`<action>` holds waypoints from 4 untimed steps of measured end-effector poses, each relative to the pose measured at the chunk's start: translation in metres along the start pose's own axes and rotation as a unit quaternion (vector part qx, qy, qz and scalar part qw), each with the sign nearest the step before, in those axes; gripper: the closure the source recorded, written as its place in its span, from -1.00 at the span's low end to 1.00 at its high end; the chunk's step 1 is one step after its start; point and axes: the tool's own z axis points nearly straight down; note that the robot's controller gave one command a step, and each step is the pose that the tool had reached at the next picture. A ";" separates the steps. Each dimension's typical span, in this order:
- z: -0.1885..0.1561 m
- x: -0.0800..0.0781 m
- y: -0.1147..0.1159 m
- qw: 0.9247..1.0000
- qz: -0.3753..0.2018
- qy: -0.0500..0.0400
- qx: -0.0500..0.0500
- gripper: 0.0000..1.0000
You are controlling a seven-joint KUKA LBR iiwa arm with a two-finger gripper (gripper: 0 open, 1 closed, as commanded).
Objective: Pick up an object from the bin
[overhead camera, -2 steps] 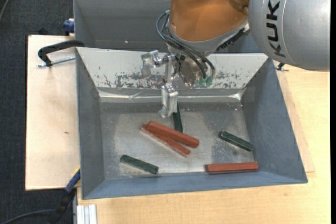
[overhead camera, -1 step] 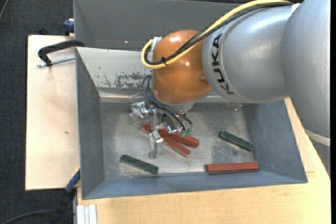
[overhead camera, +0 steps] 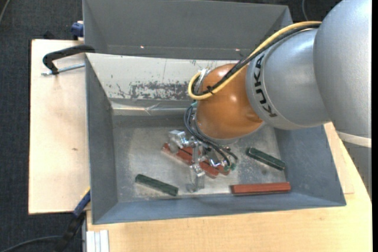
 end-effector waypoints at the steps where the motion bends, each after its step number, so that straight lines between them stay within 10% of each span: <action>1: -0.003 -0.012 -0.074 1.000 0.016 -0.004 0.001 -1.00; 2: -0.003 0.029 -0.079 0.999 0.038 -0.001 0.000 -1.00; 3: -0.005 0.026 -0.078 0.999 0.037 -0.006 0.000 1.00; 4: -0.002 0.029 -0.078 0.999 0.038 -0.001 0.000 -1.00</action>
Offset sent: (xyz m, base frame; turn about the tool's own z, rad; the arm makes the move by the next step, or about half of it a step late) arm 0.0327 -0.0618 0.0012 0.0251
